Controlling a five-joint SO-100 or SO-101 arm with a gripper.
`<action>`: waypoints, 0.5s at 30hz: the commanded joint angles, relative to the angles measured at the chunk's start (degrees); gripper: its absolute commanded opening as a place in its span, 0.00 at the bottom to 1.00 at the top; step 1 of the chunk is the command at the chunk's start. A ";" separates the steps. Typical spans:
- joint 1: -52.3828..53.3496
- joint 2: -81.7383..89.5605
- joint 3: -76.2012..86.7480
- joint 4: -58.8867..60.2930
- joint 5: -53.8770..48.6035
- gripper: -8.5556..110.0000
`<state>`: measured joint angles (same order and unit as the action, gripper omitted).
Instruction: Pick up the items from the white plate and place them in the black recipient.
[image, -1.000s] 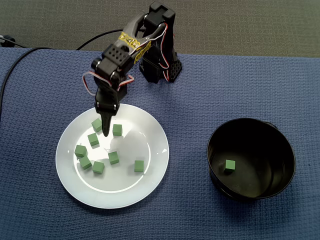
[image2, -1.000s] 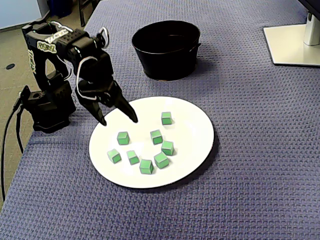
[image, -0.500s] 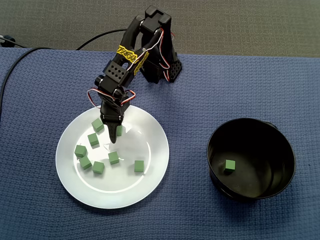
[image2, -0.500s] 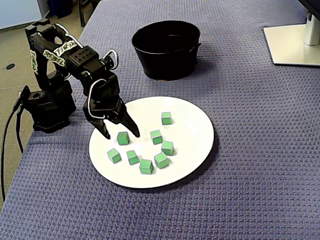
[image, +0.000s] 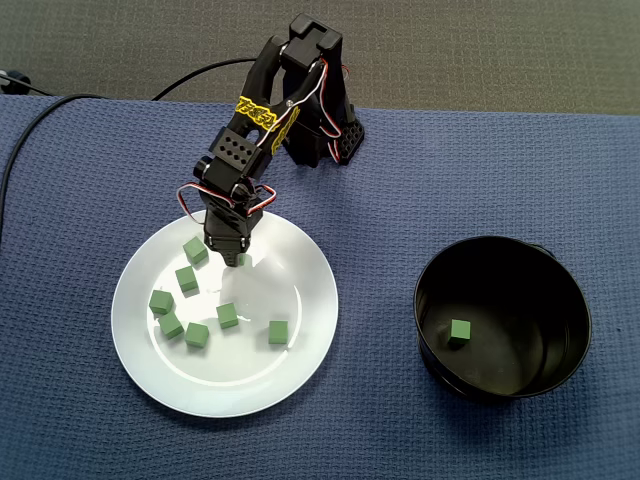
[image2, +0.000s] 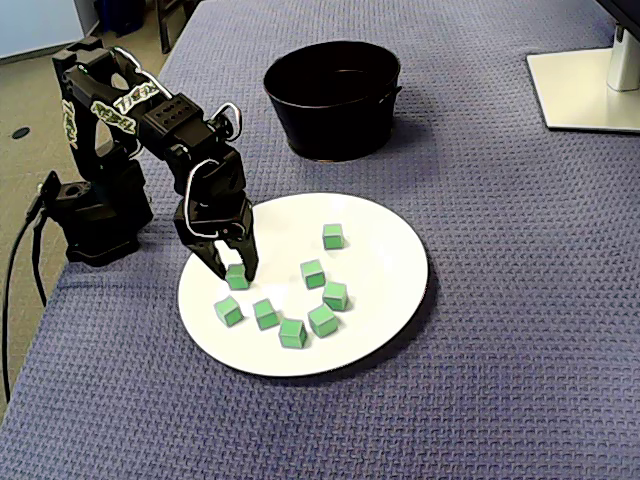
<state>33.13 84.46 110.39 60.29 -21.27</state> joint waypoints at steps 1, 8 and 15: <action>-0.88 1.76 0.26 -0.79 0.88 0.07; -1.76 15.56 -23.99 21.97 5.19 0.07; -31.90 18.54 -63.11 32.43 6.06 0.07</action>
<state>18.11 101.16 69.17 89.65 -15.82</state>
